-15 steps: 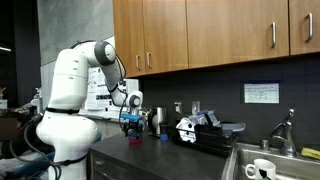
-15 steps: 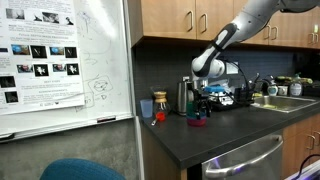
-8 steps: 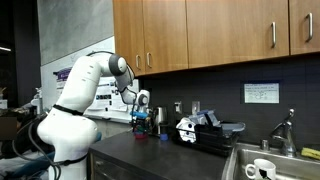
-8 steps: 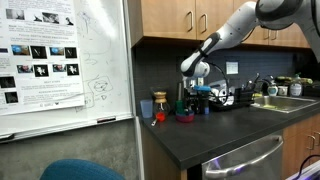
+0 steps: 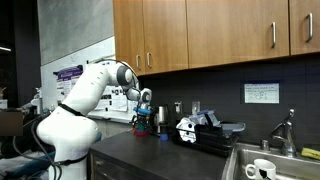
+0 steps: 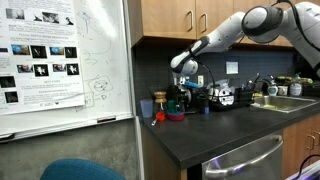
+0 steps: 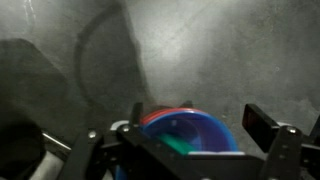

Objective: Push the red bowl away from you

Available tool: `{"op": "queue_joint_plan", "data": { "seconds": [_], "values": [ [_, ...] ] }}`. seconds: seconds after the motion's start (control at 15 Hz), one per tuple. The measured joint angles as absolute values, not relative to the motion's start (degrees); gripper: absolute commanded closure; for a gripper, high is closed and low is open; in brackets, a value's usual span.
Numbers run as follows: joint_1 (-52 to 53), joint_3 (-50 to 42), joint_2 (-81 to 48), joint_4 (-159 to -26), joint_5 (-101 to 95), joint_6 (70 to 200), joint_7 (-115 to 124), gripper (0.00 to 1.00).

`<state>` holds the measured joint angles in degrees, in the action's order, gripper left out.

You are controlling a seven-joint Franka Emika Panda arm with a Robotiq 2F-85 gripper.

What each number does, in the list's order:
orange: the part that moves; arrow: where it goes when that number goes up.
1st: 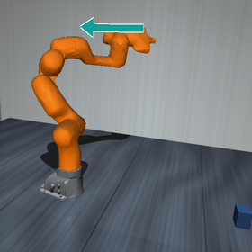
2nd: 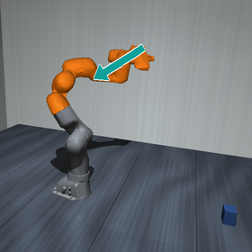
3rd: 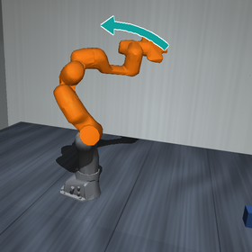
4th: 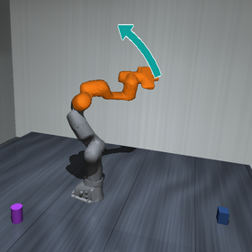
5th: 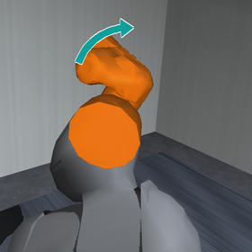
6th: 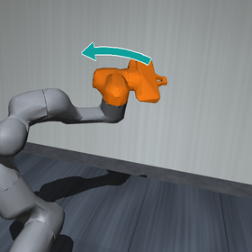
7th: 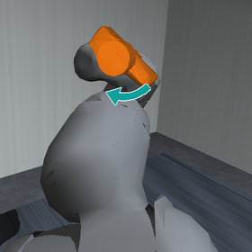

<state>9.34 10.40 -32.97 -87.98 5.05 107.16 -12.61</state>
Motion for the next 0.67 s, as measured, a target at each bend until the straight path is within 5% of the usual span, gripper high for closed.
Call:
{"op": "queue_joint_plan", "data": {
  "seconds": [0.67],
  "values": [
    [10.13,10.62,-35.19,-84.57,6.23,103.43,-12.16,0.0]
  ]
}}
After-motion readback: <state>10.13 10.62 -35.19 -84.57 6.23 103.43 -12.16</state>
